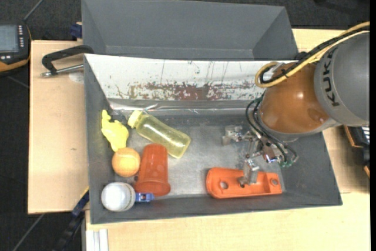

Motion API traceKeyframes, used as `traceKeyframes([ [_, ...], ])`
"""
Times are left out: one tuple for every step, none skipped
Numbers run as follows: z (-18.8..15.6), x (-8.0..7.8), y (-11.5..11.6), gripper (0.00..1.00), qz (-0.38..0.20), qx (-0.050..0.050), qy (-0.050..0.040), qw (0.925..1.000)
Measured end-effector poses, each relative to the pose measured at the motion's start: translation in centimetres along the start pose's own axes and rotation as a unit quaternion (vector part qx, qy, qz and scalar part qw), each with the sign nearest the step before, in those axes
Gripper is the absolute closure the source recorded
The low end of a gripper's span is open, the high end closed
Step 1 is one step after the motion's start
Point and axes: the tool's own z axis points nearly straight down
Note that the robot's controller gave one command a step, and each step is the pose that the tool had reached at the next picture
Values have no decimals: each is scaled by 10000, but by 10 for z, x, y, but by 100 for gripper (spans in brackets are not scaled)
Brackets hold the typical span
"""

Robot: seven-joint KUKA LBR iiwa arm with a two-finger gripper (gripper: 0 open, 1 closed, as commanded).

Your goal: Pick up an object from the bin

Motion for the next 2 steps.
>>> traceKeyframes([
  [5, 3, 40, 100, -424, -19, 58, 9991],
  [4, 0, 39, 0, -421, -5, -3, 9991],
])
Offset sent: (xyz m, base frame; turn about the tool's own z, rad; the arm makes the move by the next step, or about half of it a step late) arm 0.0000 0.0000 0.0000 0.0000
